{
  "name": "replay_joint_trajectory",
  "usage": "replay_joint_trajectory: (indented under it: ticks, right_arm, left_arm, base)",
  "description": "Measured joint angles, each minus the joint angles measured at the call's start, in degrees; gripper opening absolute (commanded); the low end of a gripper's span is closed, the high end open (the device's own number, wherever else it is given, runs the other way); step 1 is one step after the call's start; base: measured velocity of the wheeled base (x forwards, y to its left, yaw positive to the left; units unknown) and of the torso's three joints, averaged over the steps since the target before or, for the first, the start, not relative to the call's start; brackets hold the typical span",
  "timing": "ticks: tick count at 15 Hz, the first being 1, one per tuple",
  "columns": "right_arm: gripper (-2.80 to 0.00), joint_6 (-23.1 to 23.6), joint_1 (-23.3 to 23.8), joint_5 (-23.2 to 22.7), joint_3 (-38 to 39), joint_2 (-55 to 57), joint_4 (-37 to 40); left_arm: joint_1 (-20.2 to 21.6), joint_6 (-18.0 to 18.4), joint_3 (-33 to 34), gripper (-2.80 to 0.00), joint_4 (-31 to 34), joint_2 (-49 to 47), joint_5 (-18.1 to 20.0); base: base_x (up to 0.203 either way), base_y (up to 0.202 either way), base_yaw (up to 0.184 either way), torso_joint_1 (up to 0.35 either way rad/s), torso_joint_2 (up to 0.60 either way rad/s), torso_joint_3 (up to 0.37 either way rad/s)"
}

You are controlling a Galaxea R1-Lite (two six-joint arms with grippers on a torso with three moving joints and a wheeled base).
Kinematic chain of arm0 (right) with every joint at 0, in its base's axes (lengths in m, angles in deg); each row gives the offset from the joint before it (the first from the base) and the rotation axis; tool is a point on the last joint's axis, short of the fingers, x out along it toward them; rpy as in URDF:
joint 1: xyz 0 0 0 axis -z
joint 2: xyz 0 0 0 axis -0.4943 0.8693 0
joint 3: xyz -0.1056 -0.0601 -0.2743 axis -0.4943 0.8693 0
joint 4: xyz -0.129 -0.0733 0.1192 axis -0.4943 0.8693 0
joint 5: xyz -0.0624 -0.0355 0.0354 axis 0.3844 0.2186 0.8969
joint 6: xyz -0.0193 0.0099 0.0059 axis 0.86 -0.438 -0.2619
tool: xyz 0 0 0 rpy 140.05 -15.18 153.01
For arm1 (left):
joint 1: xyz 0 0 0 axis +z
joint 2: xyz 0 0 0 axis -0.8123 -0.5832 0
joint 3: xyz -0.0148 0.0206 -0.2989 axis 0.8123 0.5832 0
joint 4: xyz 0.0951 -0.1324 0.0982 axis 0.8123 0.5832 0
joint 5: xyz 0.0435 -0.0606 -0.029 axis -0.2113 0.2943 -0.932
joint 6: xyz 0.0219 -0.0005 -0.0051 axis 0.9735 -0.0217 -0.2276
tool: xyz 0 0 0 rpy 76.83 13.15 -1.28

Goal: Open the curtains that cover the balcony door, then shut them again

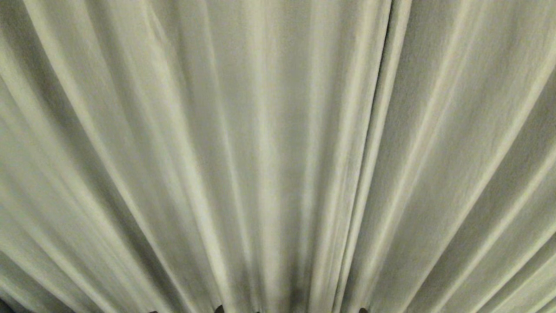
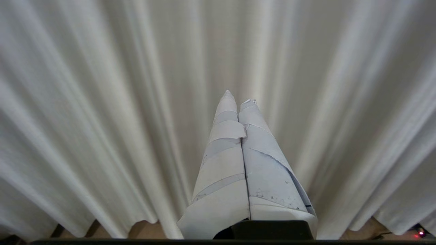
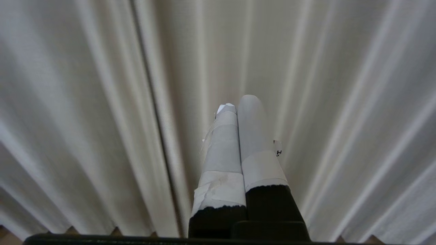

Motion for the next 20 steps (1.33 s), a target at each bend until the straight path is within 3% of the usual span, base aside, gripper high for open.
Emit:
replay_joint_trajectory:
  ticks: [13, 20]
  right_arm:
    - [-2.80, 0.00, -0.02, 0.00, 0.00, 0.00, -0.02]
    - [-2.80, -0.02, -0.02, 0.00, 0.00, 0.00, -0.01]
  left_arm:
    - [0.00, 0.18, 0.00, -2.80, 0.00, 0.00, 0.02]
    - [0.00, 0.05, 0.00, -2.80, -0.05, 0.02, 0.02]
  base:
    - [0.000, -0.181, 0.001, 0.003, 0.00, 0.002]
    - [0.000, -0.011, 0.000, 0.000, 0.00, 0.001]
